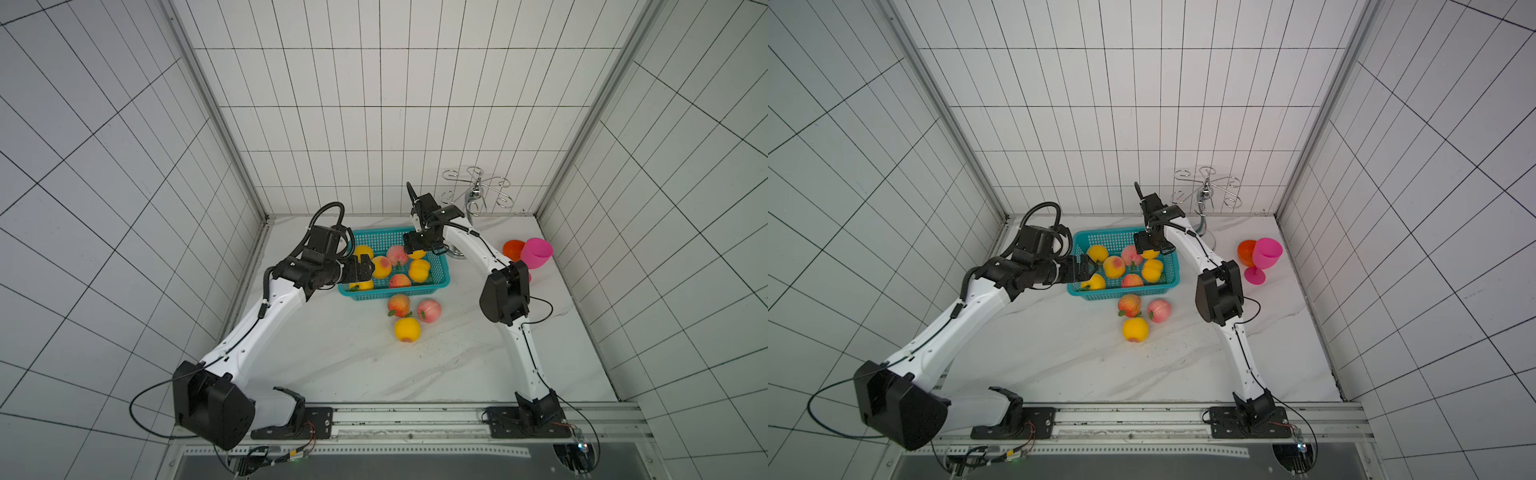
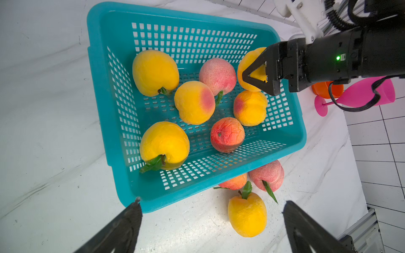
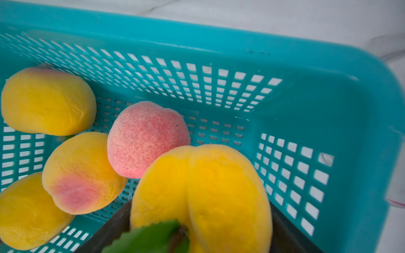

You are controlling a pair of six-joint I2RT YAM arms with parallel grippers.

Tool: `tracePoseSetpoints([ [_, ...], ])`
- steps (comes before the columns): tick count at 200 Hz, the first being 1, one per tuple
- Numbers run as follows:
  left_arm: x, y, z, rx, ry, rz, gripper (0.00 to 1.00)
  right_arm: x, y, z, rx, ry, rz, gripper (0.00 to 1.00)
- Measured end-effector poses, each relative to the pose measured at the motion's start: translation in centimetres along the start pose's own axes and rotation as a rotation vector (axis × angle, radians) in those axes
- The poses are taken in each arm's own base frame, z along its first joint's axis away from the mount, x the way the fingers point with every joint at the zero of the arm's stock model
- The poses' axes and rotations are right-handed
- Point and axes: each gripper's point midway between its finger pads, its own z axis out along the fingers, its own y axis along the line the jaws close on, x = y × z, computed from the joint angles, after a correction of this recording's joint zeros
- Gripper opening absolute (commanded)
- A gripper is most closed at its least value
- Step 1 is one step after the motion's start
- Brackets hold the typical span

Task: Put the peaches into the basket
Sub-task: Place the peach in the basket.

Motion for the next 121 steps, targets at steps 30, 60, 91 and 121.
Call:
tracePoseSetpoints([
  [30, -0.08, 0.15, -0.03, -0.002, -0.002, -0.013, 0.98, 0.01, -0.2, 0.11, 0.001, 0.002, 0.003, 0.89],
  [60, -0.1, 0.17, -0.04, 0.001, -0.001, -0.025, 0.99, -0.06, -0.32, 0.06, 0.002, 0.0, 0.005, 0.91],
  [91, 0.17, 0.03, 0.07, 0.017, 0.011, -0.031, 0.99, -0.12, -0.27, 0.01, 0.001, -0.002, 0.005, 0.91],
  [121, 0.38, -0.21, -0.02, 0.032, 0.018, -0.028, 0.99, -0.13, -0.26, -0.01, 0.001, -0.002, 0.005, 0.9],
])
